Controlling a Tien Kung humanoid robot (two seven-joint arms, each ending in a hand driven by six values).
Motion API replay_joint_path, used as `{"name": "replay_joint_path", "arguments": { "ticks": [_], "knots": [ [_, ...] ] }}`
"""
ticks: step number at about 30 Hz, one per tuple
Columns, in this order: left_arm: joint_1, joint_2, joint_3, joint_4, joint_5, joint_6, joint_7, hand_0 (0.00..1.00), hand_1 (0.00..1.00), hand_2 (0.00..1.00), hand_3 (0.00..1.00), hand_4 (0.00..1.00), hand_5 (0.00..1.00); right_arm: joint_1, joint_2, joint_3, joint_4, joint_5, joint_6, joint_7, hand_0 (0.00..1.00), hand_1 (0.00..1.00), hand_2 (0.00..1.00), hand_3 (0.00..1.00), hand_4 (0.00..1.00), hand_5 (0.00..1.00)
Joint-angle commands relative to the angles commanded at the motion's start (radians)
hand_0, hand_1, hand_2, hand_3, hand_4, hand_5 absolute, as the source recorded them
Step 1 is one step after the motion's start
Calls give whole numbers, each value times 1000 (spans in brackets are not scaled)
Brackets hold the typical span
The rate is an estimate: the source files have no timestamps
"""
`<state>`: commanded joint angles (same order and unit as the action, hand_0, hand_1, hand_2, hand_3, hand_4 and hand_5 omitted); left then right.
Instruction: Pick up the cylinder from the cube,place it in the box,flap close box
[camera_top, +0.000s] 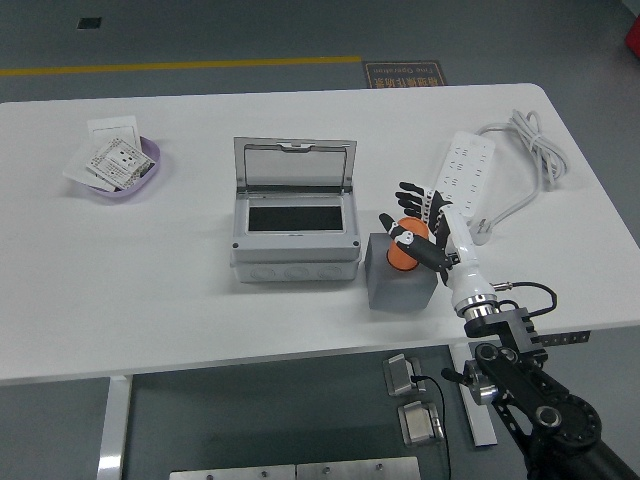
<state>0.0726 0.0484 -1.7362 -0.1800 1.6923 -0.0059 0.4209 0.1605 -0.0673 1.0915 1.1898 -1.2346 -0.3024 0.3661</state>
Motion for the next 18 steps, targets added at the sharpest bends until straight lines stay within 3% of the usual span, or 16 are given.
{"name": "replay_joint_path", "arguments": {
  "ticks": [18],
  "knots": [
    [0,-1,-1,0,4,0,-2,613,678,631,629,711,484,-1,0,-33,-9,-1,1,-4,767,753,713,765,623,12]
  ]
}}
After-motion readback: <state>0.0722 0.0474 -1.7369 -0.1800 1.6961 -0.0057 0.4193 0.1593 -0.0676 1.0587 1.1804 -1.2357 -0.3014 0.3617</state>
